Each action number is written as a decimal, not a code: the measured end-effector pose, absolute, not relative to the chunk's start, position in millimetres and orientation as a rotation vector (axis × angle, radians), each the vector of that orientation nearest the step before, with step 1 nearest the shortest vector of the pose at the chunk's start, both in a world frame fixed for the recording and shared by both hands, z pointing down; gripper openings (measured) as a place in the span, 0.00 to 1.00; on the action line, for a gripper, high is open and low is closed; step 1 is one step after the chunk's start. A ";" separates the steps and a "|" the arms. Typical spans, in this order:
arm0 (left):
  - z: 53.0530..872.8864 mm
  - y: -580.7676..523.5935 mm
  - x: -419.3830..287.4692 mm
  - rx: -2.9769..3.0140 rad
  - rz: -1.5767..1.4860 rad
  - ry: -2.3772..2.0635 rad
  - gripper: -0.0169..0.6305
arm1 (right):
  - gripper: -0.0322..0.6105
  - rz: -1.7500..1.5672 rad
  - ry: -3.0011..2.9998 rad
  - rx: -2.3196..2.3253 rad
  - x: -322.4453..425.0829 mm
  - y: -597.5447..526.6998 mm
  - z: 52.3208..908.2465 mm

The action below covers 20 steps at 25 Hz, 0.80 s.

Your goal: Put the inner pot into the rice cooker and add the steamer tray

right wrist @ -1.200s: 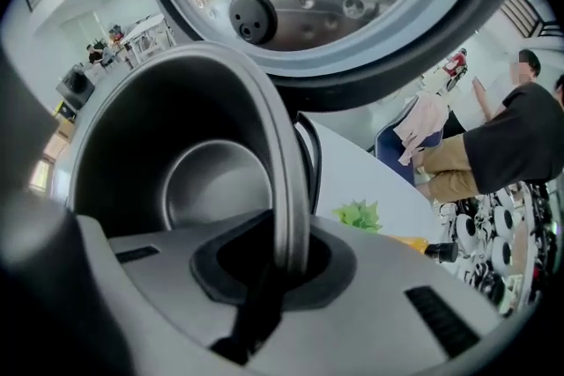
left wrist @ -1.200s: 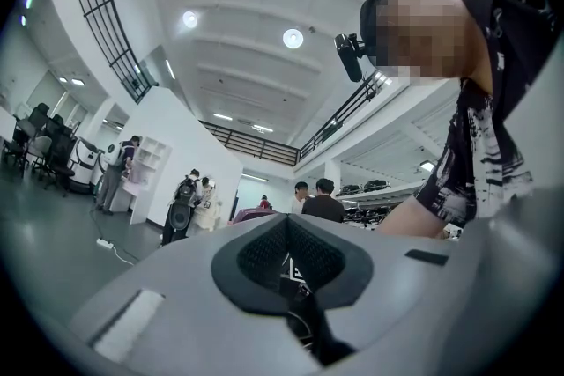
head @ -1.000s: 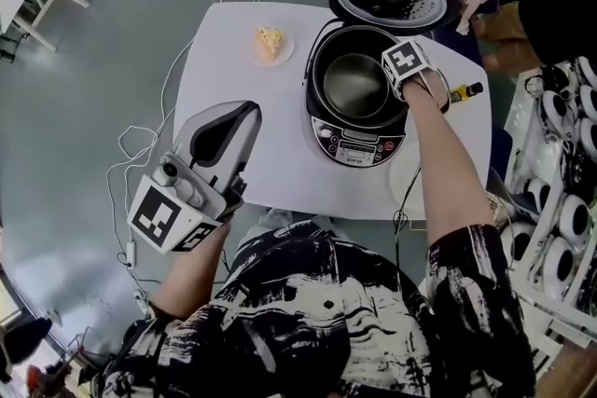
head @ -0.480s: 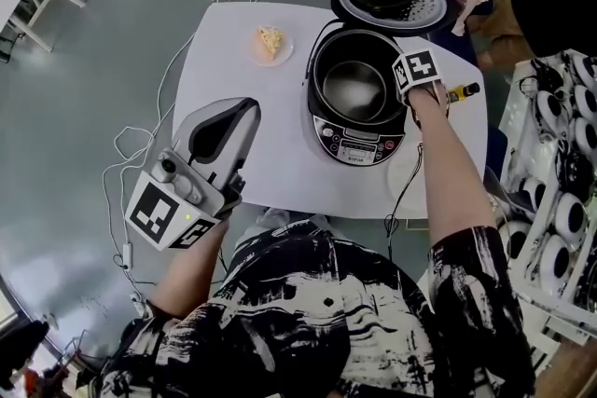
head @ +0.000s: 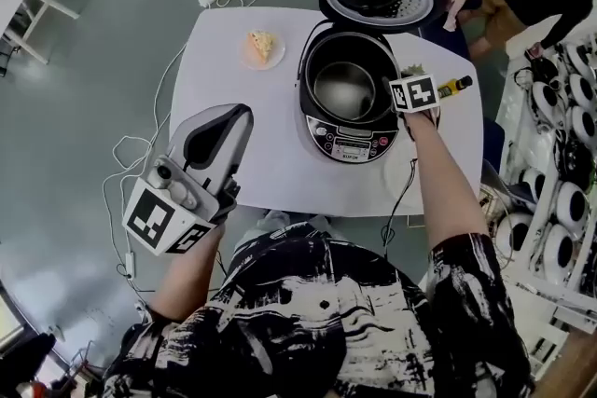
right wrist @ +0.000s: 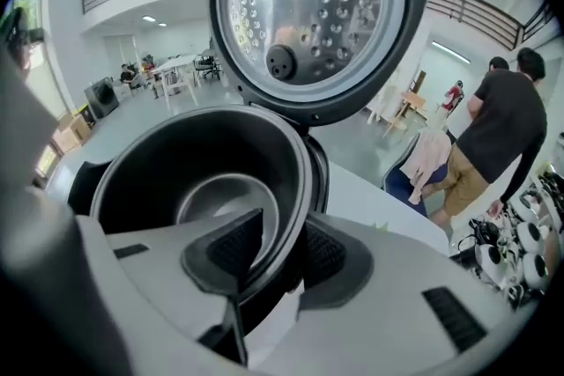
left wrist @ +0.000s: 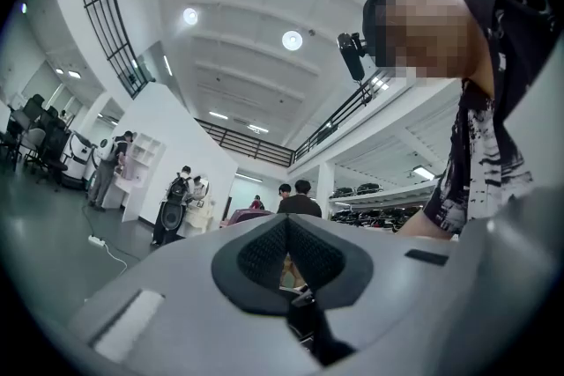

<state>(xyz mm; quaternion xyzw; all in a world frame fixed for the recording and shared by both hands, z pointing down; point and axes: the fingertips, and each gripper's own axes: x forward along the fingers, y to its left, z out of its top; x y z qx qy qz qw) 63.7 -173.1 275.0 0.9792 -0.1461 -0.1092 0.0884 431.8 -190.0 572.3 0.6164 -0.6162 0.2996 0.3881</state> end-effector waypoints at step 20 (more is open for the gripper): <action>253.4 -115.1 155.9 2.966 -0.251 -0.153 0.03 | 0.18 0.714 -1.815 2.031 509.0 -37.5 471.8</action>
